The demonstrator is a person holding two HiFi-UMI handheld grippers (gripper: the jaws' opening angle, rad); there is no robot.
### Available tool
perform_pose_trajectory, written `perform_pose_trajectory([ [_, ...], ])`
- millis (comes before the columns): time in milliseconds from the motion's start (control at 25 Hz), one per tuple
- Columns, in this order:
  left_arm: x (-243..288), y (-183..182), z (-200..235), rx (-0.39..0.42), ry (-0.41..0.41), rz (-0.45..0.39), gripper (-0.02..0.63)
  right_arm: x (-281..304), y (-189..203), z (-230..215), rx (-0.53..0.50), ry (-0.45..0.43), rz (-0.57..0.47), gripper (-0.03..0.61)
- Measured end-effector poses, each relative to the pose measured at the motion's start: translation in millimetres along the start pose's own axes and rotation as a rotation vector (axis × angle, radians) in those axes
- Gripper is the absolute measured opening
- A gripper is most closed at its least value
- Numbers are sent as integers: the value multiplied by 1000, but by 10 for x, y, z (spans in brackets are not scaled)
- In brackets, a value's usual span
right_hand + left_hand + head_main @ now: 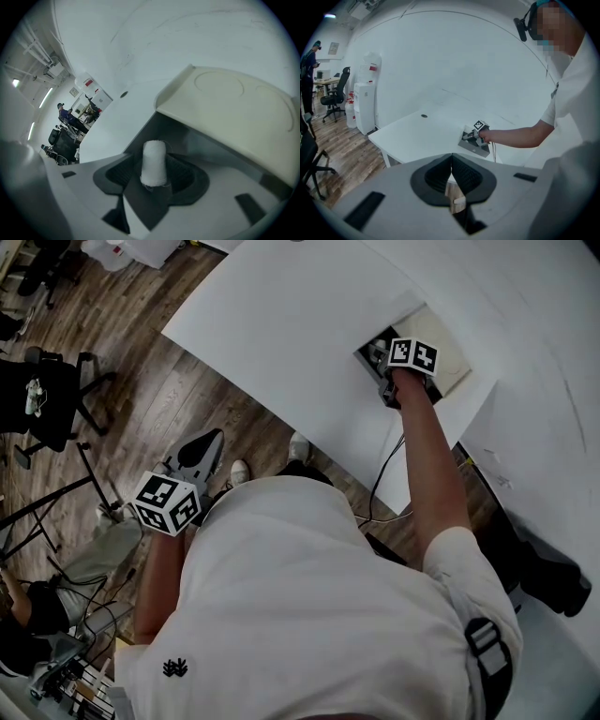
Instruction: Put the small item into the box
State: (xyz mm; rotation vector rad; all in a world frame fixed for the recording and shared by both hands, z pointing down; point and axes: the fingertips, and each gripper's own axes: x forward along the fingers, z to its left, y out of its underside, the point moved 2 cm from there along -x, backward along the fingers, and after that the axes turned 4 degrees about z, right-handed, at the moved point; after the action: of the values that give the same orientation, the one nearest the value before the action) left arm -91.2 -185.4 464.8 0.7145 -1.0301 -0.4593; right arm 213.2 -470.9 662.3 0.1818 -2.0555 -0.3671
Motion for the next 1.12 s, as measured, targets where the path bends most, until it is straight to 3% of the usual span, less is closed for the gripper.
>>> perform_pose_trajectory([
  [720,-493,108,267,74,146,-39,9,-883,278,554,-10,83,-194,220],
  [880,-591,130,318,92,192,-47,9,-1177,514,785,-22,92,-251,171],
  [1120,-776,213,356,121,235,-50,9,-1499,1057,1209,-43,109,-335,41],
])
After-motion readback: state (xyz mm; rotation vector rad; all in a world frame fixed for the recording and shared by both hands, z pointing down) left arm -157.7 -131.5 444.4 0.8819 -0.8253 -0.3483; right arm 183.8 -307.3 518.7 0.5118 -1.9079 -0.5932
